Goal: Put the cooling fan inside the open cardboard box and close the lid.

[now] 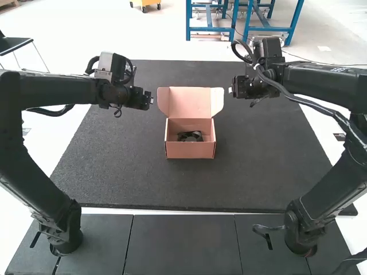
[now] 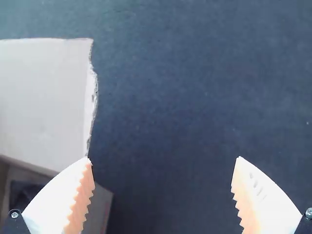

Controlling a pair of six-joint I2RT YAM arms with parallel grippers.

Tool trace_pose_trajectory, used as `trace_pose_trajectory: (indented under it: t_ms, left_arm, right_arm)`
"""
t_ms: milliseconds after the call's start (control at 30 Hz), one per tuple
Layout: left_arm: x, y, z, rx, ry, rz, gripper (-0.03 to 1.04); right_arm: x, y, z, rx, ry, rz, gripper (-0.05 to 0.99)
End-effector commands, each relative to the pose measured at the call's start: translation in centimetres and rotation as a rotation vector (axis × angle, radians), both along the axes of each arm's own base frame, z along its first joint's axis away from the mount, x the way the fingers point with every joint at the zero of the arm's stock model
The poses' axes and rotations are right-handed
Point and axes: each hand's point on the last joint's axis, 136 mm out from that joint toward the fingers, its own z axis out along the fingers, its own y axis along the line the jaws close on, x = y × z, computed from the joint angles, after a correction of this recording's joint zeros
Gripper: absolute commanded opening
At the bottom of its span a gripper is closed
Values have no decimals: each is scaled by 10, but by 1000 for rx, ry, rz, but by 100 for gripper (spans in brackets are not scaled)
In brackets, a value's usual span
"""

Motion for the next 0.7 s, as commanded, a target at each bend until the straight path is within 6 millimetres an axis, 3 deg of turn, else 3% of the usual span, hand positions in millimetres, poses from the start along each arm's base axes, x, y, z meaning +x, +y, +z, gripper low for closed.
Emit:
trace_pose_trajectory:
  t_ms: [0,300,667]
  left_arm:
    - [11,-5,25,11,-66,8,96]
    - [12,5,20,-14,-62,78,96]
    - [14,11,14,-15,-71,89,96]
  right_arm:
    - [7,14,7,45,0,48,64]
    - [17,25,-13,50,72,85,64]
    - [29,29,-22,42,101,86,63]
